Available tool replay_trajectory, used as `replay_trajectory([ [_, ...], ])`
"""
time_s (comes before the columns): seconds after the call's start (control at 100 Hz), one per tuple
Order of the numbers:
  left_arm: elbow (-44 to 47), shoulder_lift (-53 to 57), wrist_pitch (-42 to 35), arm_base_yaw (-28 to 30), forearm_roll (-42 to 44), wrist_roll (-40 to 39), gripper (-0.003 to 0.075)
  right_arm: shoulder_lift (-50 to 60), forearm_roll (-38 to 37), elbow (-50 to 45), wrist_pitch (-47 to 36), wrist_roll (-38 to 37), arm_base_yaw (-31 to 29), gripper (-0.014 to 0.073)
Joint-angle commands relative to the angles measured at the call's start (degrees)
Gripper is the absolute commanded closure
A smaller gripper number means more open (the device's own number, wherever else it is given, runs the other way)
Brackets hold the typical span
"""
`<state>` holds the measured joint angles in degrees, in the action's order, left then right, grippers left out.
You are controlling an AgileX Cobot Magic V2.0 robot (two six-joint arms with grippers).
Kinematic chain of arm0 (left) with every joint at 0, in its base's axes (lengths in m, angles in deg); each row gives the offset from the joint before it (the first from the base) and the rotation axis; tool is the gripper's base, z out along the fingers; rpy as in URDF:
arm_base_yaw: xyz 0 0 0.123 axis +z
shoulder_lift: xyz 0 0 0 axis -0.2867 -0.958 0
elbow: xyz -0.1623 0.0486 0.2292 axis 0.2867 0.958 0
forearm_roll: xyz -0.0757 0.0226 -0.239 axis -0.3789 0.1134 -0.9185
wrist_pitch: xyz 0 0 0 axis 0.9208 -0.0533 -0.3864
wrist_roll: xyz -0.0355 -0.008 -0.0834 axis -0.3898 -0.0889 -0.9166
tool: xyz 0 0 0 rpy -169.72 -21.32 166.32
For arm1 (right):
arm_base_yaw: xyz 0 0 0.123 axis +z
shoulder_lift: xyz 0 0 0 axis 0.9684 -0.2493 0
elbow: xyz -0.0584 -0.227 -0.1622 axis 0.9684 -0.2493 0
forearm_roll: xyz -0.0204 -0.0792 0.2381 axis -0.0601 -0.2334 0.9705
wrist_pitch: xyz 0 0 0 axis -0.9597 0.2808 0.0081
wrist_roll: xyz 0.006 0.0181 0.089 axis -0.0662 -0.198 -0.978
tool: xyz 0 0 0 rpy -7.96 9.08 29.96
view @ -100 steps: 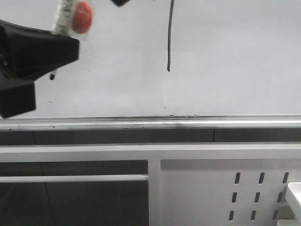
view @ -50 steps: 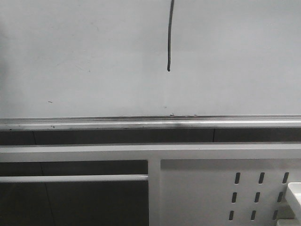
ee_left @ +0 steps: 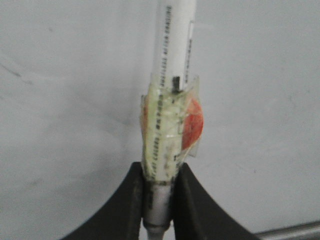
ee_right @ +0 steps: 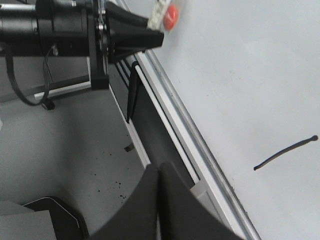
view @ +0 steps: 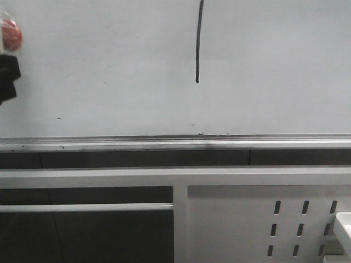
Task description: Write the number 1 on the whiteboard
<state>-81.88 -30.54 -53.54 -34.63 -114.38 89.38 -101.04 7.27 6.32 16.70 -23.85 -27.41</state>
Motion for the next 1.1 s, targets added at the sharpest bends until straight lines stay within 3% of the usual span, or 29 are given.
replay_trajectory([
  [0.0,-1.3,-1.8,-12.4,-2.9,-2.2,-1.2,0.0741,0.9,-0.2,1.8,-2.9,0.2,0.1,0.0652],
  [0.18,-3.7,-7.7,-12.8,-7.4,-2.2,-3.7,0.0740,0.9,-0.2,1.8,-1.9,0.2,0.1,0.0652],
  [0.45,-8.6,-8.5,-12.8,-7.5,-4.6,-3.0,0.0740,0.9,-0.2,1.8,-1.1,0.2,0.1,0.0652],
  [1.09,-11.7,-13.2,-12.8,-2.5,-1.8,-1.2,0.0740,0.9,-0.8,1.8,-1.2,0.2,0.1,0.0652],
])
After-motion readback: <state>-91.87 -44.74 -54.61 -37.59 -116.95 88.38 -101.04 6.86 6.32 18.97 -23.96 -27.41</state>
